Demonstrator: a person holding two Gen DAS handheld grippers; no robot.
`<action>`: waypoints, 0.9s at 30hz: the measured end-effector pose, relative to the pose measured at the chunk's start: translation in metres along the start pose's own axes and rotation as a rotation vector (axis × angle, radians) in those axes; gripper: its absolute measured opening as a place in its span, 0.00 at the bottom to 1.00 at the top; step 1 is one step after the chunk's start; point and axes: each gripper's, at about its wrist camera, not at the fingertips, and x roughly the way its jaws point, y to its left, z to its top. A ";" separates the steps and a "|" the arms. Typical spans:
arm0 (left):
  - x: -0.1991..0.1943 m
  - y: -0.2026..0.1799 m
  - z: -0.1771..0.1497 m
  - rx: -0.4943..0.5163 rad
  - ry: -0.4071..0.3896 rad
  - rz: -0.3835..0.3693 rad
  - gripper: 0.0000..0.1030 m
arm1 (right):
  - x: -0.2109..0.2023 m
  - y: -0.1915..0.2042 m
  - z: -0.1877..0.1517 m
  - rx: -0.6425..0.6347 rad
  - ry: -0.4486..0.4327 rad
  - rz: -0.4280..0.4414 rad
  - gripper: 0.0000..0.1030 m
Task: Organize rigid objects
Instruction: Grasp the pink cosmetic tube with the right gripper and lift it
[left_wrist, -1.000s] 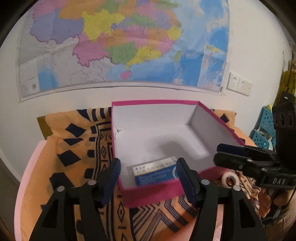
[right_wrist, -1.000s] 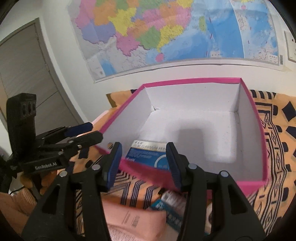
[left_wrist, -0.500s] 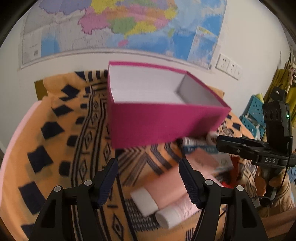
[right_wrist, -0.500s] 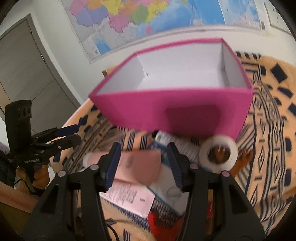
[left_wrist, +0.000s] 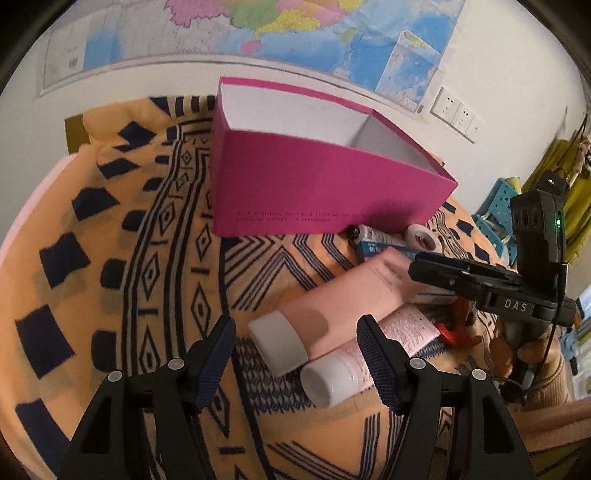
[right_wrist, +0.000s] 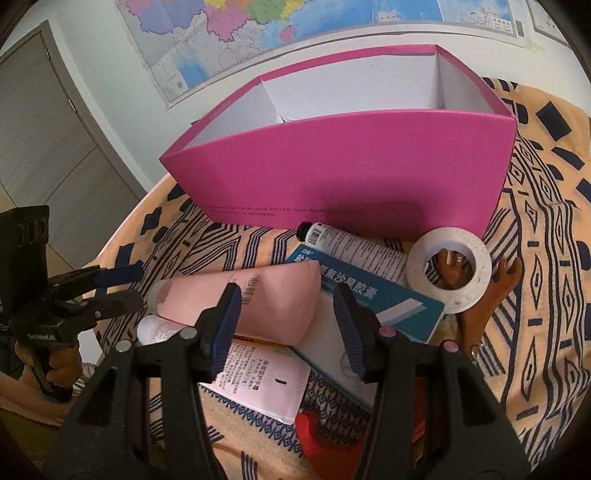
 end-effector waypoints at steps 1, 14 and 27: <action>0.001 0.001 -0.001 -0.003 0.006 0.001 0.67 | 0.000 0.002 -0.001 -0.001 0.001 0.000 0.52; 0.010 -0.002 -0.011 -0.024 0.054 -0.037 0.57 | 0.010 0.010 -0.003 -0.005 0.016 0.013 0.52; 0.007 -0.007 -0.006 -0.026 0.040 -0.030 0.55 | 0.001 0.015 -0.001 -0.022 -0.014 -0.015 0.52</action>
